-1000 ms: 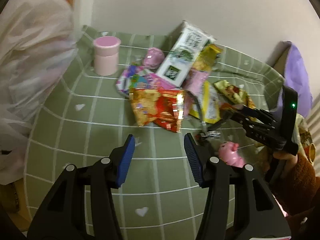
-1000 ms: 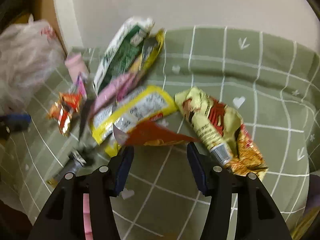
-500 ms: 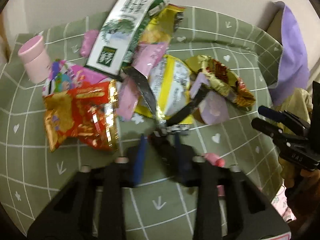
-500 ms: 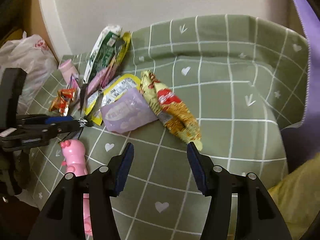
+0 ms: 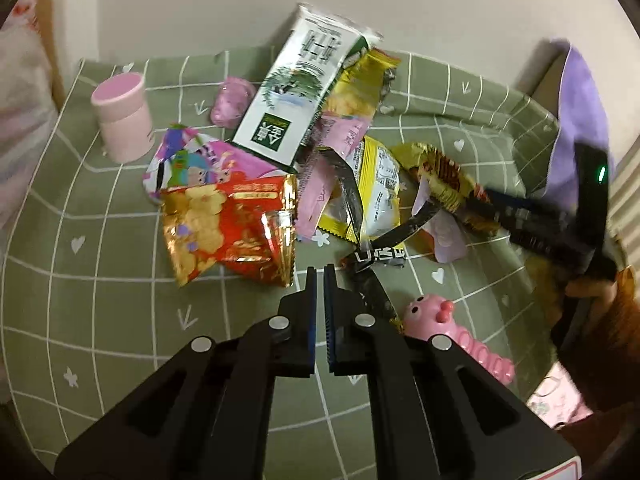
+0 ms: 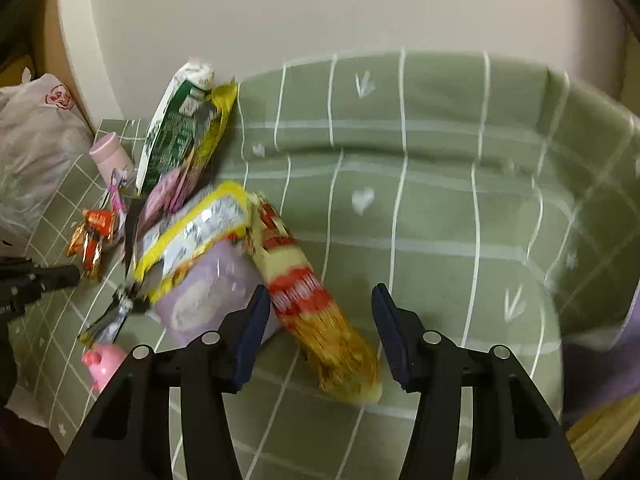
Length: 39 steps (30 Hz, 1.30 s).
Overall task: Collect trash
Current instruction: 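Grasp the gold wrapper with the right tool while the left tool grasps a dark wrapper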
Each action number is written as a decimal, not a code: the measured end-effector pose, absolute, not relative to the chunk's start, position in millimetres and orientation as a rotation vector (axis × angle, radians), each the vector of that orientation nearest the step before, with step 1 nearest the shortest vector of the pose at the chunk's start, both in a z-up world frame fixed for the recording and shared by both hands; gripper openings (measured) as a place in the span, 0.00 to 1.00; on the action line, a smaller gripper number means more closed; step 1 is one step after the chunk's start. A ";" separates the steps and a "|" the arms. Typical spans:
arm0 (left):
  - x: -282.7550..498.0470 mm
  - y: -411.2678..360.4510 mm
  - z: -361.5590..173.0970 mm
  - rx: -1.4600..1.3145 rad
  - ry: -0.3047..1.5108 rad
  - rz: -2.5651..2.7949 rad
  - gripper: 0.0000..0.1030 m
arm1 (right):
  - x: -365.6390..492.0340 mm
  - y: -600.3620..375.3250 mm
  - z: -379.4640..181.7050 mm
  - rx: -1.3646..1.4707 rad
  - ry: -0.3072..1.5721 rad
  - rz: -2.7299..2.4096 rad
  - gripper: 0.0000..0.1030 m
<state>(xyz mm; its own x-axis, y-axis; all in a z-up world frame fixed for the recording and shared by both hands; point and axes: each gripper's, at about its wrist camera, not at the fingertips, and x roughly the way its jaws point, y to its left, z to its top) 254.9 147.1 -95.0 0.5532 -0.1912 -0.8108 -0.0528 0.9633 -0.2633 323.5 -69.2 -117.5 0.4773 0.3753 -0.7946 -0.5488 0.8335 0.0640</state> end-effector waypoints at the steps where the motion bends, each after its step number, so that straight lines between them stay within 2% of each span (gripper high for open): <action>1: 253.1 150.0 -95.7 -0.291 0.979 -0.084 0.05 | 319.2 -73.3 -121.7 -0.193 0.933 0.570 0.48; 3: 254.0 152.1 -98.3 -0.322 0.974 -0.088 0.15 | 305.9 -80.1 -128.8 -0.131 0.980 0.601 0.48; 5: 259.1 147.4 -100.2 -0.336 0.973 -0.104 0.21 | 292.5 -81.5 -130.7 -0.096 0.997 0.649 0.48; 11: 263.6 131.6 -96.1 -0.298 0.978 -0.118 0.26 | 271.4 -78.6 -99.3 -0.083 0.918 0.692 0.48; 17: 246.9 137.0 -93.7 -0.288 0.980 -0.111 0.30 | 322.2 -45.5 -85.2 -0.180 0.923 0.663 0.48; 19: 242.8 141.1 -93.6 -0.294 0.978 -0.101 0.30 | 341.3 -37.3 -92.3 -0.215 0.957 0.657 0.42; 21: 238.0 146.5 -92.6 -0.300 0.974 -0.091 0.30 | 361.0 -25.0 -103.4 -0.258 1.033 0.648 0.27; 22: 235.8 148.7 -91.9 -0.304 0.971 -0.089 0.31 | 365.6 -21.5 -106.7 -0.273 1.056 0.650 0.23; 23: 234.9 150.0 -91.5 -0.306 0.969 -0.088 0.31 | 366.6 -19.5 -107.9 -0.295 1.065 0.650 0.14; 24: 233.2 151.7 -91.1 -0.309 0.966 -0.087 0.31 | 361.6 -20.8 -103.0 -0.321 1.037 0.642 0.10; 32: 246.1 141.9 -91.9 -0.349 0.950 -0.167 0.36 | 293.4 -67.8 -48.3 -0.195 0.847 0.620 0.07; 39: 284.3 120.2 -89.4 -0.311 0.944 -0.168 0.36 | 251.3 -117.0 -44.8 -0.067 0.816 0.541 0.08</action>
